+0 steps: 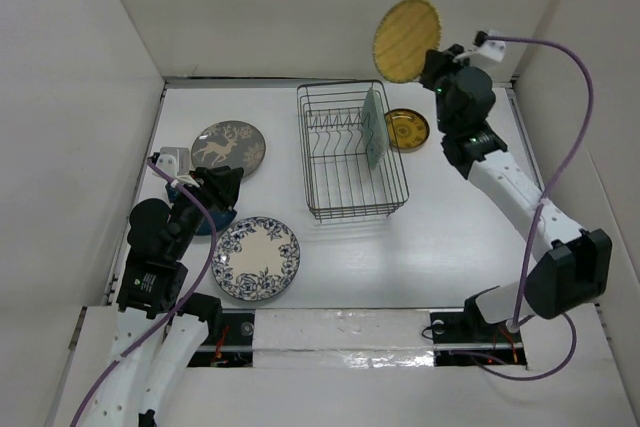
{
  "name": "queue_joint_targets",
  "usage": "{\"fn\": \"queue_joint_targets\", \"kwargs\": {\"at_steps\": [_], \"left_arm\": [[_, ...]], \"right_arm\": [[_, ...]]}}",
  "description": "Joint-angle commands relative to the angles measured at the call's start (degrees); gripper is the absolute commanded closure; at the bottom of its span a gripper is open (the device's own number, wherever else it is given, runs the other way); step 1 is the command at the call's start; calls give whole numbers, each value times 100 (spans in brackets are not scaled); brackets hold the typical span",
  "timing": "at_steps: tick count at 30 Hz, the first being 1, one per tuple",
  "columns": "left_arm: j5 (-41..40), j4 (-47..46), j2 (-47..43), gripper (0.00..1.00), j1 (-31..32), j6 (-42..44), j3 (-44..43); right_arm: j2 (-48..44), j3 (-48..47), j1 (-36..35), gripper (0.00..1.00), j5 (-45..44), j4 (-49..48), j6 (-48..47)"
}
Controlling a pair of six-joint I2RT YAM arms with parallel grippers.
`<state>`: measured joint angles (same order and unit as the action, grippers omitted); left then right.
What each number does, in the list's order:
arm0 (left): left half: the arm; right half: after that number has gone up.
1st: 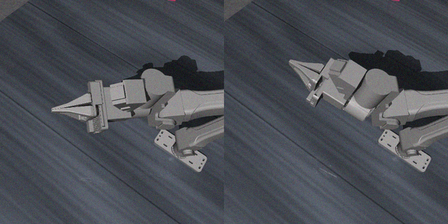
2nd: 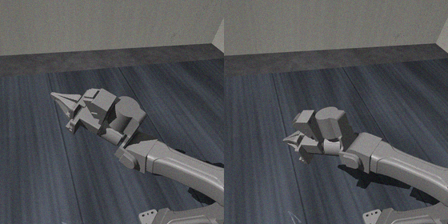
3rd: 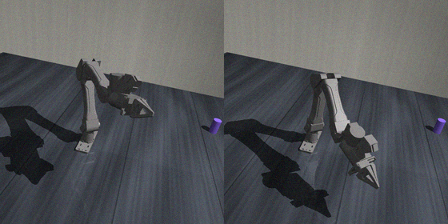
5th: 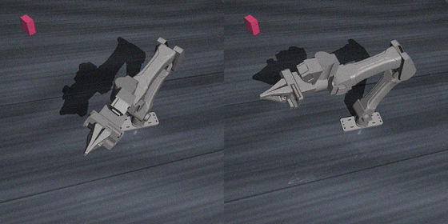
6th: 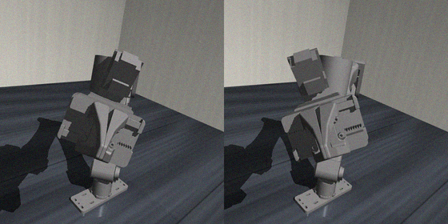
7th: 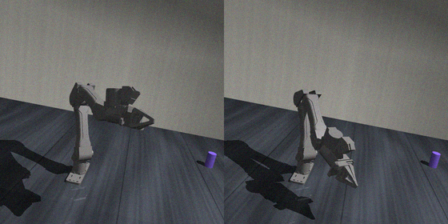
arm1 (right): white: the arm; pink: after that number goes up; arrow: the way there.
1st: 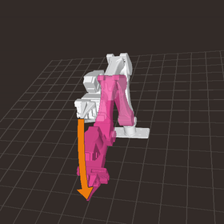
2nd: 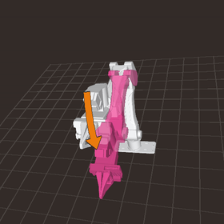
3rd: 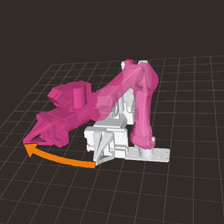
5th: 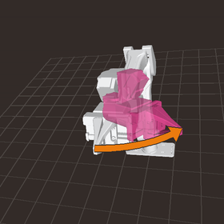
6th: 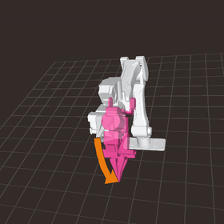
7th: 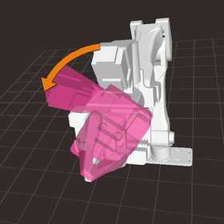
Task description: Load the plates into the dish rack
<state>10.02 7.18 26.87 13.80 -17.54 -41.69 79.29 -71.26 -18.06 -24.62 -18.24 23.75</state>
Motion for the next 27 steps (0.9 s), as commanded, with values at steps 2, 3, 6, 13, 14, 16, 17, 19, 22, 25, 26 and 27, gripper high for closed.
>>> {"fn": "queue_joint_targets", "kwargs": {"at_steps": [2,3,6,13,14,16,17,19,22,25,26,27], "left_arm": [[-9,-173,2,68,26,67,-102],[-9,-173,2,67,26,67,-102],[-18,-173,-7,68,26,75,-102],[-9,-164,2,68,26,84,-102],[-9,-173,-7,67,26,75,-102],[0,-173,-7,67,26,75,-102],[0,-173,2,67,26,75,-102],[0,-173,-7,68,26,75,-111],[9,-173,-7,67,26,67,-102],[9,-173,-7,67,26,67,-102],[9,-190,2,68,26,67,-102],[17,-182,2,68,26,75,-102]], "right_arm": [[788,-1151,-864,100,-1236,811,-2039],[982,-1614,-1005,100,-1403,961,-2241],[1685,-2267,-1462,100,-2142,1226,-3049],[2635,-2779,-1823,100,-2943,1200,-3851],[2688,-2788,-1823,100,-2943,1217,-3860],[2794,-2805,-1823,100,-2952,1270,-3825],[2820,-2779,-1823,100,-2943,1314,-3773],[2873,-2700,-1876,100,-2926,1323,-3720],[2917,-2516,-1876,100,-2882,1384,-3535],[2943,-2287,-1876,100,-2733,1481,-3219],[2961,-2226,-1928,100,-2680,1533,-3044],[2970,-2112,-1929,100,-2592,1560,-2904]]}}
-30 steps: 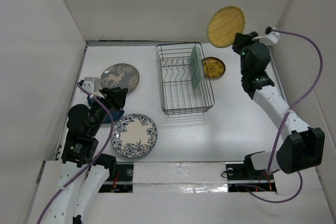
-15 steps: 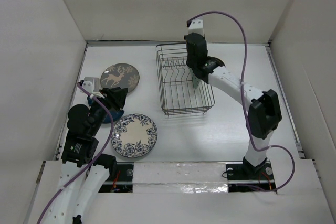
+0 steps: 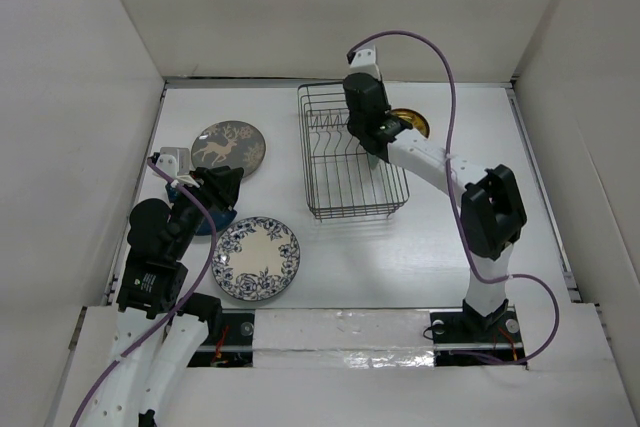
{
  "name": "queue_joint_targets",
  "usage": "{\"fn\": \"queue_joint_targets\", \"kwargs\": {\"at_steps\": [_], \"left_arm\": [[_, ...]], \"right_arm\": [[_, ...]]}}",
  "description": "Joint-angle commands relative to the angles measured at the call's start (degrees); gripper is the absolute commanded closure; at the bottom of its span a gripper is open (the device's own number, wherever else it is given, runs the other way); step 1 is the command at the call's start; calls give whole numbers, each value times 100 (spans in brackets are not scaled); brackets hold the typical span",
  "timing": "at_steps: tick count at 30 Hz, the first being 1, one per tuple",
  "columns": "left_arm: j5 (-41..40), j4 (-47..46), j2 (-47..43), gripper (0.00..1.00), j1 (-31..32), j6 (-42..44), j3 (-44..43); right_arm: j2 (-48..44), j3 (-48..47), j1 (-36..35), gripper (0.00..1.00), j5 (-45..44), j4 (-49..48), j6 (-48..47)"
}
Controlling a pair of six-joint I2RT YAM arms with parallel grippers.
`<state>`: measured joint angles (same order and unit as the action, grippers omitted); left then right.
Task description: Load the plates into the dish rack
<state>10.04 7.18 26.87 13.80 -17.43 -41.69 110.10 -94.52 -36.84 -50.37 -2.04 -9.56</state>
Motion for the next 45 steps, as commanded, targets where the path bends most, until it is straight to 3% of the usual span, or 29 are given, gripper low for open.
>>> {"fn": "queue_joint_targets", "kwargs": {"at_steps": [1,14,17,21,24,28,30,31,33,34,39,42,43,45], "left_arm": [[24,-182,11,68,26,56,-94],[15,-182,-7,67,26,56,-94],[-2,-182,-15,68,26,56,-94],[15,-191,20,67,26,47,-102],[15,-191,28,67,26,47,-93],[6,-191,46,67,26,56,-102],[6,-191,55,67,26,56,-94],[6,-199,55,67,26,56,-102],[15,-208,81,67,26,56,-93],[33,-200,81,67,26,47,-93],[50,-208,108,67,26,47,-85],[24,-200,116,67,26,47,-85],[15,-199,125,67,26,47,-93],[15,-208,125,67,26,56,-93]], "right_arm": [[-86,267,-51,100,1,-59,429],[240,592,-359,100,-61,46,947],[169,698,-359,100,27,186,1446],[-120,759,-297,50,150,363,1712],[-629,830,-149,37,580,380,1843],[-1411,1145,220,35,1440,275,2124],[-1919,1645,561,37,2021,-205,2344],[-2079,1847,694,45,2179,-400,2415],[-2308,2443,1010,73,2531,-821,2809],[-2414,2621,1351,99,2628,-963,2959],[-1757,3071,2513,100,3656,-1185,4022],[-1142,3036,2988,75,4043,-1237,4444],[-1010,3019,3085,56,4331,-1289,4532],[-614,2948,3305,47,4570,-1316,4805]]}}
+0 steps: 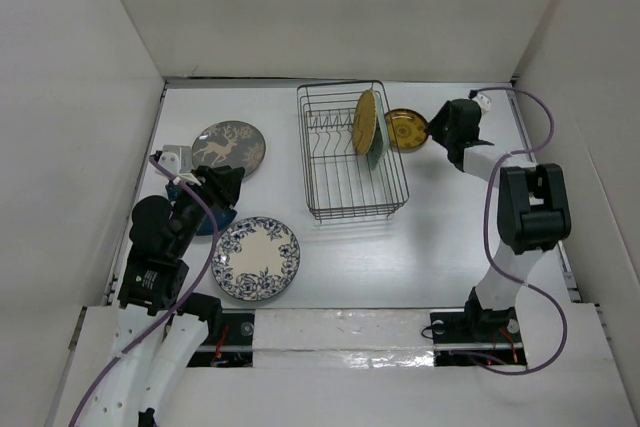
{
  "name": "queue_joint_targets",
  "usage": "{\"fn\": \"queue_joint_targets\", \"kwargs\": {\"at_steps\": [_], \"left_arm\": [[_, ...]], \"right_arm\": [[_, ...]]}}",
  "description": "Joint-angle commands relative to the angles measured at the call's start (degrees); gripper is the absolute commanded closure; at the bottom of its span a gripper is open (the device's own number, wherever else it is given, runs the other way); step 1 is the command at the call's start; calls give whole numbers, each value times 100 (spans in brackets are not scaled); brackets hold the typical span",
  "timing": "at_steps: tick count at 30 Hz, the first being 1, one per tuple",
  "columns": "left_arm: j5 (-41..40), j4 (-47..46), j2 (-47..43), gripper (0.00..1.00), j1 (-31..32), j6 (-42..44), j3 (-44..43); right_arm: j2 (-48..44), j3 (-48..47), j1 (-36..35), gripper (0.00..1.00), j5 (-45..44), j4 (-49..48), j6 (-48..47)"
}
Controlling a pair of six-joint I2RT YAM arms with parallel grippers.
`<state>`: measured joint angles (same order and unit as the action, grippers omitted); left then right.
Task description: Load the plates into the dish rack
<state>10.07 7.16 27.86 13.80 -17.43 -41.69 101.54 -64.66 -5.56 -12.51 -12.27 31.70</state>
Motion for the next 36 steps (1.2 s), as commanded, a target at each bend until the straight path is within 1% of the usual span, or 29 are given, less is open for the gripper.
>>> {"fn": "queue_joint_targets", "kwargs": {"at_steps": [1,2,6,7,9,11,12,15,16,18,19,22,23,24,25,26,27,28,29,30,31,32,33,34,35,36], "left_arm": [[13,-197,36,67,26,56,-93],[22,-197,36,67,26,56,-93],[4,-197,27,67,26,56,-94],[4,-197,27,67,26,56,-93],[-22,-197,27,67,26,56,-93],[-22,-188,27,67,26,56,-93],[-31,-197,27,67,26,73,-93],[-13,-197,18,67,26,64,-94],[-5,-197,18,67,-35,56,-93],[-13,-189,1,67,-36,56,-93],[-13,-197,0,67,-36,56,-85],[22,-206,9,67,-36,56,-85],[31,-215,18,67,-36,56,-85],[31,-215,9,67,-36,56,-85],[48,-215,9,67,-36,56,-85],[39,-215,1,67,-36,47,-85],[48,-224,0,67,-36,56,-76],[66,-224,-8,67,-36,47,-76],[57,-232,-17,67,-36,47,-85],[57,-224,-26,67,-36,47,-85],[66,-224,-35,67,-36,47,-76],[66,-224,-43,67,-36,38,-76],[66,-224,-52,67,-36,38,-85],[57,-224,-61,67,-36,38,-85],[57,-224,-70,67,-36,38,-76],[57,-224,-96,67,-36,38,-76]], "right_arm": [[487,-90,231,40,994,-328,818],[490,-134,231,39,1092,-328,881],[1235,-441,354,38,1637,-276,1136],[1237,-494,354,38,1734,-276,1206],[1482,-538,424,39,1989,-486,1426],[1597,-591,495,43,2086,-548,1680],[1667,-652,495,47,2130,-513,1751],[1869,-855,626,69,2209,-495,2006],[1896,-872,627,84,2201,-487,2059],[1739,-741,679,98,1929,-548,2129],[1616,-645,679,100,1763,-557,2121],[949,-232,679,100,1026,-601,1998],[729,-13,679,100,605,-610,1893],[249,76,679,100,383,-601,1823],[-17,146,601,100,94,-575,1717],[-290,208,531,100,-483,-566,1464],[-562,269,443,100,-767,-531,1270],[-1061,253,172,100,-1092,-504,1068],[-1283,200,4,100,-1687,-504,544],[-1486,26,-189,100,-1945,-495,225],[-1766,-98,-617,100,-2209,-487,-82],[-1856,-256,-848,100,-2594,-487,-442],[-1892,-440,-1085,100,-2755,-443,-1142],[-1883,-886,-1314,100,-2904,-382,-1479],[-1735,-1177,-1742,100,-3150,-268,-1848],[-1603,-1493,-1964,100,-3326,125,-2391]]}}
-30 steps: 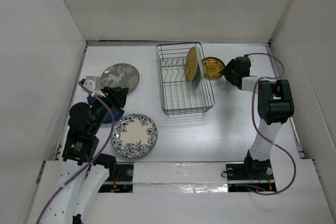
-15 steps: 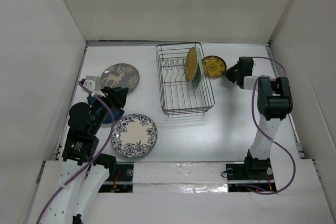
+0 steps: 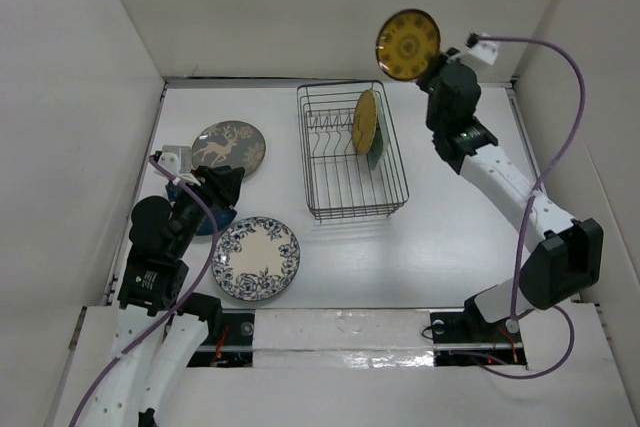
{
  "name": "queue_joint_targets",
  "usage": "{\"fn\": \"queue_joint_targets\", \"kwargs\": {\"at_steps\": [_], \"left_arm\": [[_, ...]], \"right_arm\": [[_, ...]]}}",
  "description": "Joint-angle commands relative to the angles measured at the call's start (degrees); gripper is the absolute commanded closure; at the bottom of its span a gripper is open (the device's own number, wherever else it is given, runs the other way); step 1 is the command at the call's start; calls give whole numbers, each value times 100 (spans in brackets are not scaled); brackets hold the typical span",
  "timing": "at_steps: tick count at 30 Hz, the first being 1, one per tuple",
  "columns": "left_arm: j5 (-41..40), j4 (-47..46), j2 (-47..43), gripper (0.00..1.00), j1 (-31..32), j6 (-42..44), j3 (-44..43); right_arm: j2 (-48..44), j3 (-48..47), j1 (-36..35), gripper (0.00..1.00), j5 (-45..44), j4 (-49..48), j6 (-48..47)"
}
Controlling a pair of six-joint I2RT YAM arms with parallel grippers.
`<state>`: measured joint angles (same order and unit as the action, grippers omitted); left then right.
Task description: Load the plates into the dish rack
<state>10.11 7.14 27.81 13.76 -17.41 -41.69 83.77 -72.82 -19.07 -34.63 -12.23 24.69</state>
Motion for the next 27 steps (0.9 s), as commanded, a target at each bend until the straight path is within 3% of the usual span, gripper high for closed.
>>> {"fn": "queue_joint_targets", "kwargs": {"at_steps": [1,6,12,27], "left_arm": [[35,-230,-101,67,-31,36,-76],[9,-248,-171,67,-31,27,-111],[-79,-230,-294,67,-31,45,-155],[-123,-195,-382,67,-31,53,-155]], "right_arm": [[314,-1238,-816,100,-1290,255,-1965],[1560,-2928,-1826,100,-2451,1552,-3311],[2977,-4861,-2162,100,-3083,2881,-3655],[4024,-4980,-2277,100,-3173,3728,-3340]]}}
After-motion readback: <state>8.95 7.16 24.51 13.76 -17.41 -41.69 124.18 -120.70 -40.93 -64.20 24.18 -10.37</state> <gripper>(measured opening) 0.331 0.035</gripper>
